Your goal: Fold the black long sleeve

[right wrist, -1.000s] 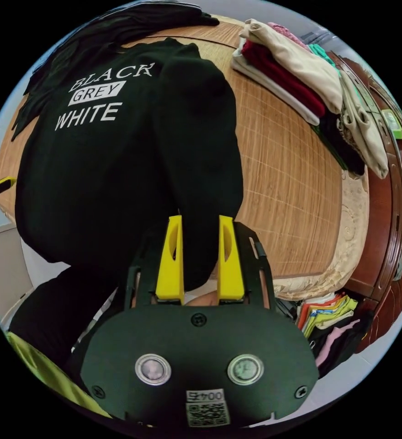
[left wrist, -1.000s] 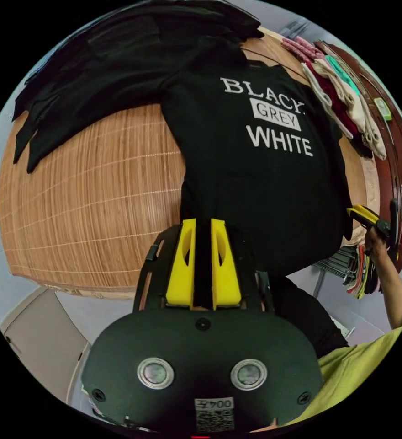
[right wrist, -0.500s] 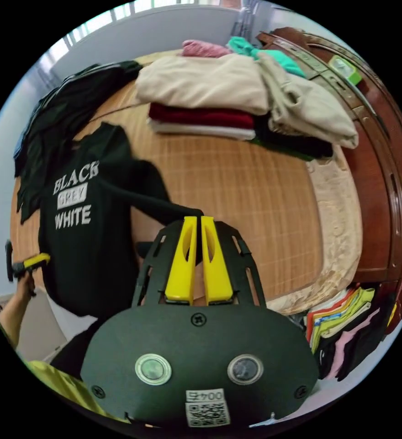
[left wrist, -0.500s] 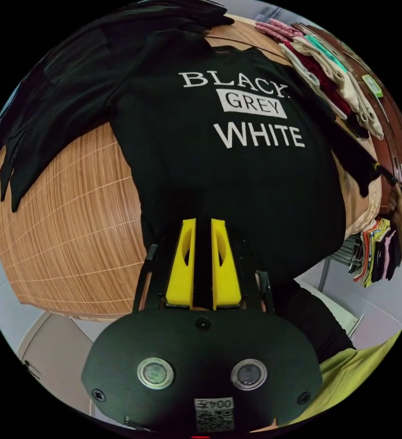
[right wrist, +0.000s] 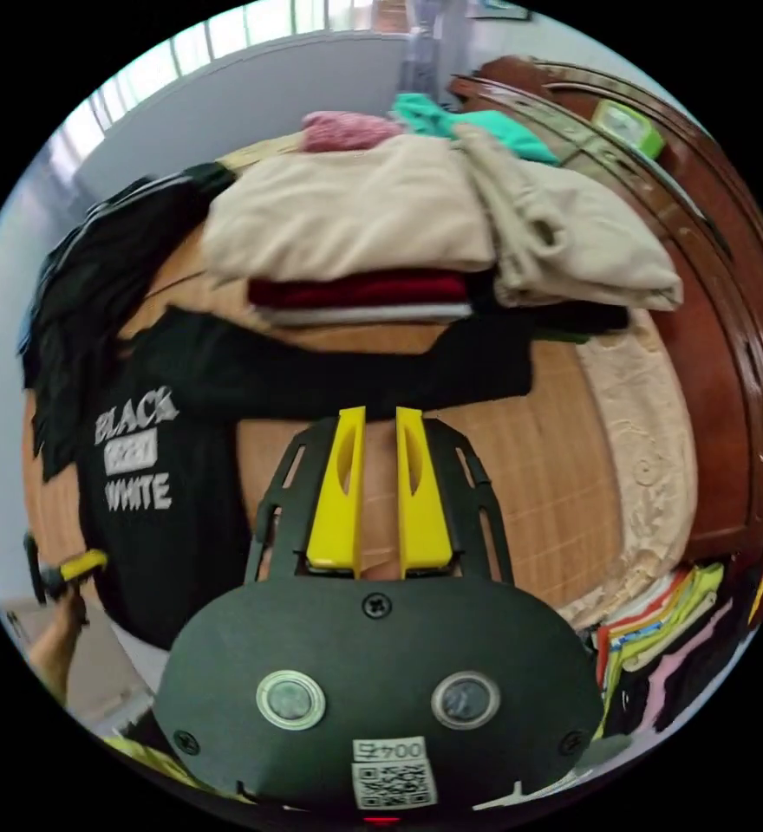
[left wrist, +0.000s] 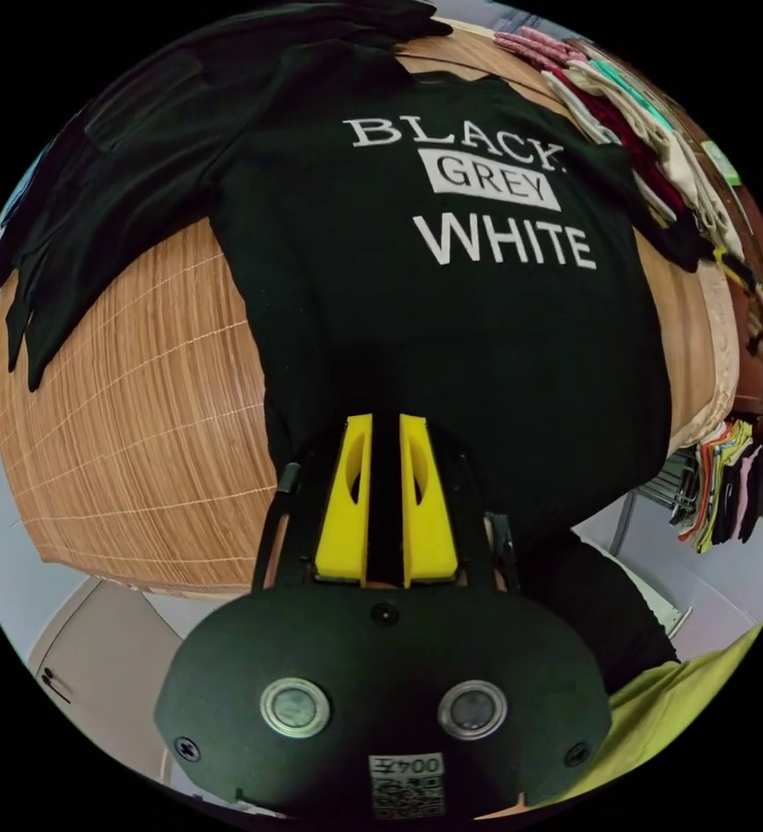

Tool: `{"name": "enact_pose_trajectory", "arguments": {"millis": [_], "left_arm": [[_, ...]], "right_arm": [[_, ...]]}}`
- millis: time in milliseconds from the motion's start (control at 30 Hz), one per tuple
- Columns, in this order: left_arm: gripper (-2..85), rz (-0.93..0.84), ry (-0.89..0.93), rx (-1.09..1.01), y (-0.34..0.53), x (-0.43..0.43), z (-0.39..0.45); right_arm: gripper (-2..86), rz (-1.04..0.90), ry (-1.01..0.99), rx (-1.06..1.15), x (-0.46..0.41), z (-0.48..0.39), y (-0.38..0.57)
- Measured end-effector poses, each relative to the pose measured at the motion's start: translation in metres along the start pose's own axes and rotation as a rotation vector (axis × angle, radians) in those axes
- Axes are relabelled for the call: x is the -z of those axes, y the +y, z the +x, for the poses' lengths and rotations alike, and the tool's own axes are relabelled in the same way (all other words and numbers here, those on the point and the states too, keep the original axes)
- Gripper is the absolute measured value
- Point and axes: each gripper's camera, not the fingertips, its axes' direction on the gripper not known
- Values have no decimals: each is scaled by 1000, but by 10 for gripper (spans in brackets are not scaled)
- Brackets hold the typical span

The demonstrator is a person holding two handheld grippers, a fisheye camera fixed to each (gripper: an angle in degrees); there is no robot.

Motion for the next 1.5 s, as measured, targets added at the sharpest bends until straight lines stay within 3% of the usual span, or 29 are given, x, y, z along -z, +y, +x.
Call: {"name": "enact_pose_trajectory", "arguments": {"millis": [133, 367, 433, 733, 833, 967, 1033, 1233, 1333, 1500], "left_arm": [[33, 98, 23, -47, -1, 25, 8], [26, 22, -23, -58, -14, 6, -3], [24, 42, -41, -76, -10, 7, 0], [16, 53, -168, -226, -2, 13, 26], [14, 33, -126, -224, -4, 17, 21], [12, 20, -78, -221, -8, 19, 13], [12, 15, -62, -224, -9, 20, 11], [11, -29, 3, -183, -11, 32, 2], [10, 42, 68, -170, -2, 49, -4], [8, 2, -17, -236, 18, 35, -7]], "right_arm": [[78, -124, -159, 258, -27, -92, 71], [68, -308, -68, 395, -77, -155, 109], [64, -254, -56, 436, -74, -156, 115], [51, -350, -58, 336, -61, -148, 104], [44, -277, -28, 295, -33, -149, 101], [60, -424, 23, 321, -54, -154, 127], [61, -355, 56, 335, -54, -157, 136], [61, -381, 127, 404, -50, -170, 129], [57, -391, 112, 421, -45, -167, 124], [49, -410, 37, 332, -37, -150, 113]]}}
